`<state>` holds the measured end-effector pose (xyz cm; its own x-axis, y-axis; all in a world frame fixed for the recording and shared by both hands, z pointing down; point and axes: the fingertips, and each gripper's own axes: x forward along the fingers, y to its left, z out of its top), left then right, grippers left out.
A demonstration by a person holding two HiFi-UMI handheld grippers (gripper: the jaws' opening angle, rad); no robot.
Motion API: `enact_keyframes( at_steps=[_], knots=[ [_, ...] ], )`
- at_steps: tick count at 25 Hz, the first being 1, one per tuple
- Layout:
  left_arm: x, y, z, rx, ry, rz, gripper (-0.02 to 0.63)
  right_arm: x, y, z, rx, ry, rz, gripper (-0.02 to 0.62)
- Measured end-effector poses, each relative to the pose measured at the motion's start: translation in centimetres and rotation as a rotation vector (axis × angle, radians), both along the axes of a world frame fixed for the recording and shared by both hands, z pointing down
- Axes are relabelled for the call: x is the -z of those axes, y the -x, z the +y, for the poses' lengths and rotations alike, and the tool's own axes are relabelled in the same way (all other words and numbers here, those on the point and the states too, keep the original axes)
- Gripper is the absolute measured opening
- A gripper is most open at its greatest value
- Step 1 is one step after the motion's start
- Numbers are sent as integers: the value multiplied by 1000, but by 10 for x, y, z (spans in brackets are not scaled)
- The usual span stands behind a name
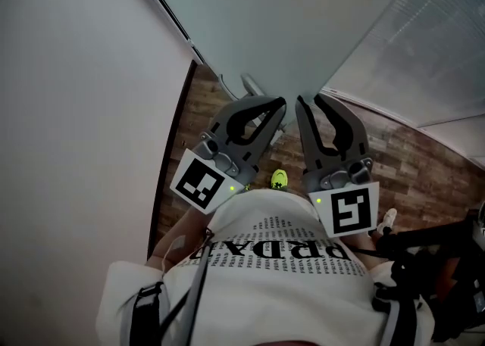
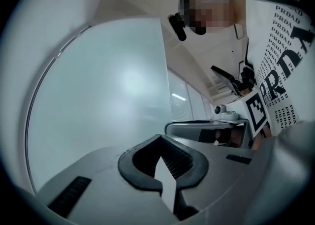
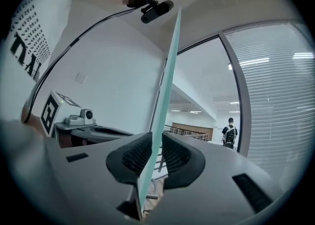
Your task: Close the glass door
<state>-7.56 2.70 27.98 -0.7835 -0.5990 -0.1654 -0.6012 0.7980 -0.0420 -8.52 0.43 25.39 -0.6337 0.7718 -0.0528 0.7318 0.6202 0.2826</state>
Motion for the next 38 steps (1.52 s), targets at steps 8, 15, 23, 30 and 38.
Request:
enact_keyframes(
  at_steps=[8, 15, 23, 30, 38],
  knots=[
    [19, 3, 0, -27, 36, -167, 0, 13, 0, 2, -40, 23, -140, 57],
    [34, -12, 1, -70, 37, -181, 0, 23, -18, 0, -71, 15, -120, 57],
    [22, -8, 2, -143, 138, -45, 0, 8, -6, -2, -124, 94, 14, 57],
    [33, 19, -12, -150, 63, -64, 0, 25, 18, -14, -136, 77, -42, 57],
    [-1, 7, -2, -134, 55, -19, 0, -5, -9, -9, -133, -14, 4, 57]
  ],
)
